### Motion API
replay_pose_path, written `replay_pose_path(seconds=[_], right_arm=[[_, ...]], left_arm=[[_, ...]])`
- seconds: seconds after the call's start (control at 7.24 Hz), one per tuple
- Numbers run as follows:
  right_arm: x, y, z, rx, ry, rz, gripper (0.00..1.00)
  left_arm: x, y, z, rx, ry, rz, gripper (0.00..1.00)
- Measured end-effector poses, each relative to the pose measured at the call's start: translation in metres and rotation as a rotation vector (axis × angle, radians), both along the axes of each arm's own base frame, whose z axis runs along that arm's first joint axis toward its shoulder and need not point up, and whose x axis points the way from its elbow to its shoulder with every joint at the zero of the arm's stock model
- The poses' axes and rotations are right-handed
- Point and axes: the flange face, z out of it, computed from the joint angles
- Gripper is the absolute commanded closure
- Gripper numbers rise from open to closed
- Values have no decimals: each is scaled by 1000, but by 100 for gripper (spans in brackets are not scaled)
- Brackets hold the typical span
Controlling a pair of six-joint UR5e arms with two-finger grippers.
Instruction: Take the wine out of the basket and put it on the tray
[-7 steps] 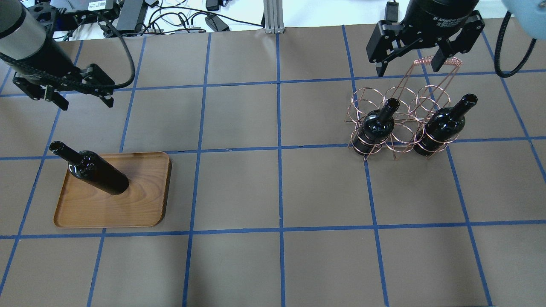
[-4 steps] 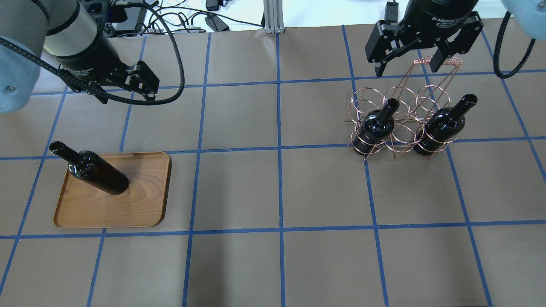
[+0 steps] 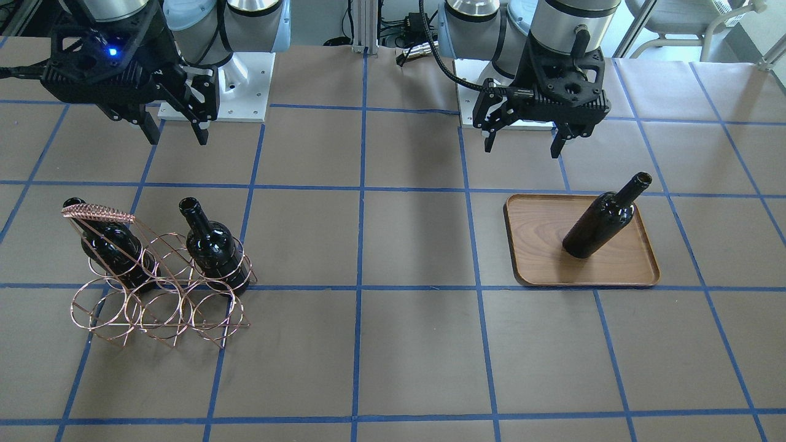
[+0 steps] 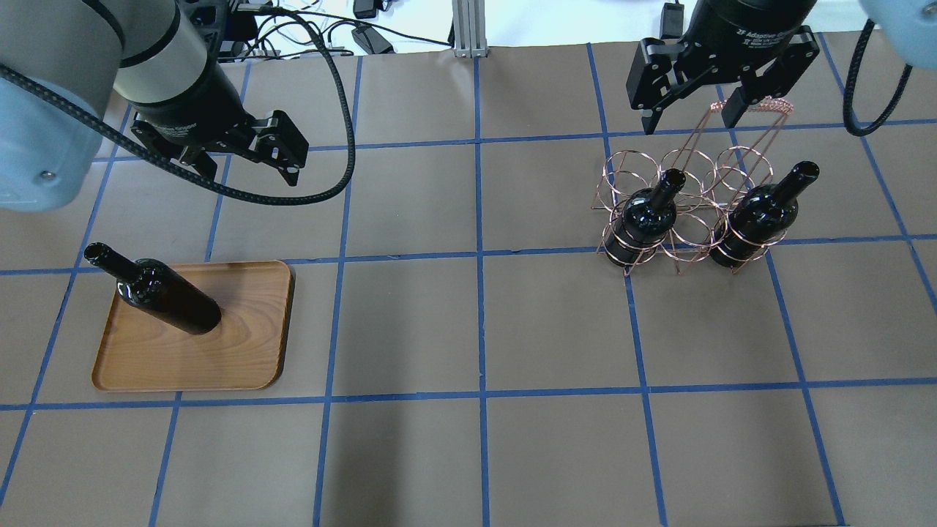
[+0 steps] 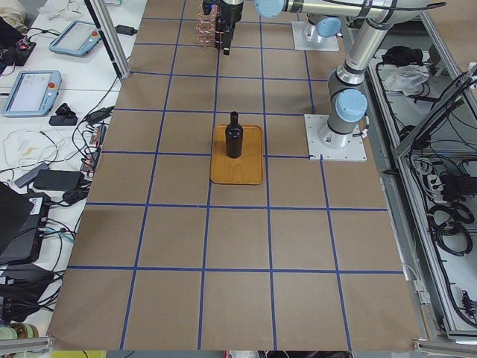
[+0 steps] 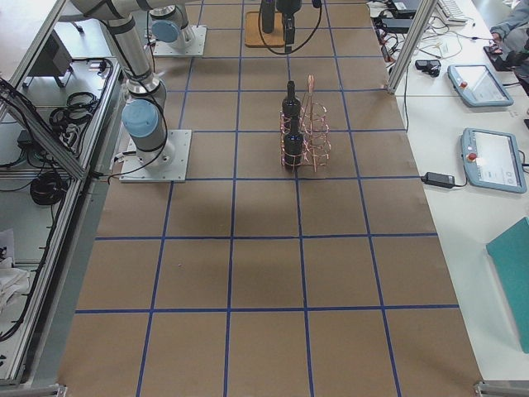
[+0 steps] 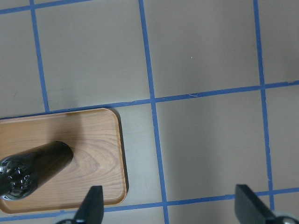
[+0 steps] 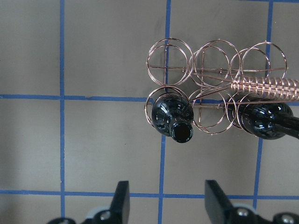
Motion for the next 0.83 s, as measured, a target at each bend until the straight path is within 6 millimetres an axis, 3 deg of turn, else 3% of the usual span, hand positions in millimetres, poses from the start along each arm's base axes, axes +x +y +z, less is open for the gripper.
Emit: replay_pose_path(seconds=[0.28, 0.69, 0.83], right_arm=[[-2, 0, 0, -2, 15, 0, 93], [-2, 1, 2, -4, 20, 2, 100], [-2, 2, 3, -5, 17, 5, 61]], left_arm=[[-1, 2, 1, 2, 9, -4, 0], [0, 4, 1, 9, 10, -9, 0], [3, 5, 3, 12, 10, -3, 0]])
